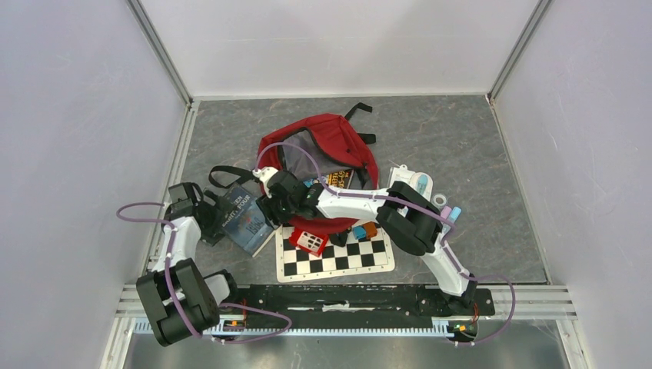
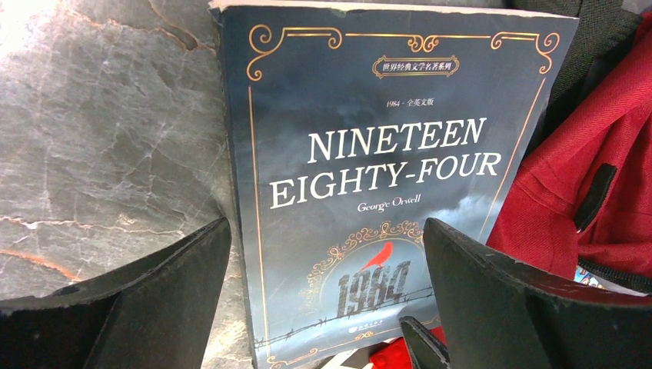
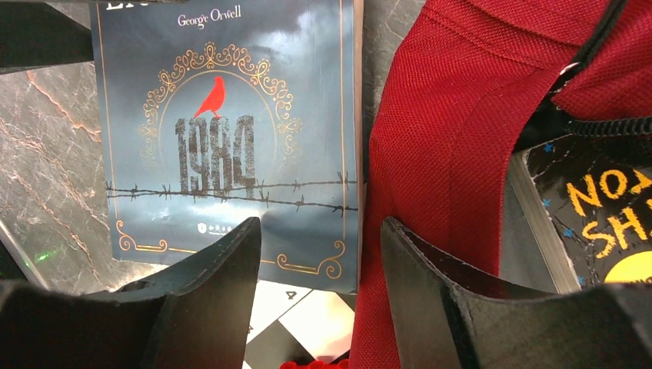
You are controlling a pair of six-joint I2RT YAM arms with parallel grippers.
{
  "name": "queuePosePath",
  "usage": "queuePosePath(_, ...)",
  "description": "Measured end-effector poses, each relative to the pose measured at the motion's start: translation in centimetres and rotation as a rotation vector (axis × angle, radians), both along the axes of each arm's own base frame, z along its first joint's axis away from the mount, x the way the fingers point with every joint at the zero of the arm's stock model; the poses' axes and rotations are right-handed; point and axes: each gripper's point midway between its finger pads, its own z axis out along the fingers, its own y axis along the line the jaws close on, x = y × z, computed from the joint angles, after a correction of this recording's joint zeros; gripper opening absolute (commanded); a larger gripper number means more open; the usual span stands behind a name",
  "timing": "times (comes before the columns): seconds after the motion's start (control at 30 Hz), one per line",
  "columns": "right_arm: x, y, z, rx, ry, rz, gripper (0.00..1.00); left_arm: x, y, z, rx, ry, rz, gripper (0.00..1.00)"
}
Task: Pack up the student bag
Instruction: Pick up the book from the center of the board.
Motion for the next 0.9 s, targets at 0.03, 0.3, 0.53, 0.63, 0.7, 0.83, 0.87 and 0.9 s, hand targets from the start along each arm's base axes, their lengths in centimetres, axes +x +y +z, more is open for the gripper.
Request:
queuePosePath(0.03, -0.1, 0.0, -0.1, 0.001, 0.005, 0.001, 0.64, 0.1, 0.0, 0.0, 0.000, -0.004, 0.000, 0.97)
queuePosePath(0.3, -1.4, 1.0, -0.6, 0.084, 0.095, 0.064, 0.63, 0.1, 0.0, -0.6, -0.008, -0.004, 0.006, 0.79)
queuePosePath(0.53, -1.0, 1.7, -1.0, 0.125, 0.147, 0.069, 0.50, 0.3, 0.4, -0.9, 0.002, -0.032, 0.027, 0.67)
queuePosePath(0.63, -0.5, 1.7, -1.1, 0.133, 0.160, 0.052, 0.28, 0.6, 0.7, -0.9, 0.014, -0.063, 0.039, 0.66)
queuePosePath(0.7, -0.2, 1.7, -1.1, 0.140, 0.170, 0.035, 0.11, 0.7, 0.8, -0.9, 0.019, -0.080, 0.047, 0.66)
queuePosePath(0.83, 0.1, 1.9, -0.8, 0.167, 0.197, 0.007, 0.00, 0.7, 0.9, -0.7, 0.030, -0.096, 0.052, 0.69)
queuePosePath(0.87, 0.1, 2.0, -0.7, 0.174, 0.200, 0.004, 0.00, 0.7, 0.9, -0.7, 0.032, -0.096, 0.053, 0.70)
queuePosePath(0.9, 0.1, 2.1, -0.5, 0.184, 0.204, -0.001, 0.00, 0.6, 0.9, -0.6, 0.035, -0.094, 0.055, 0.73)
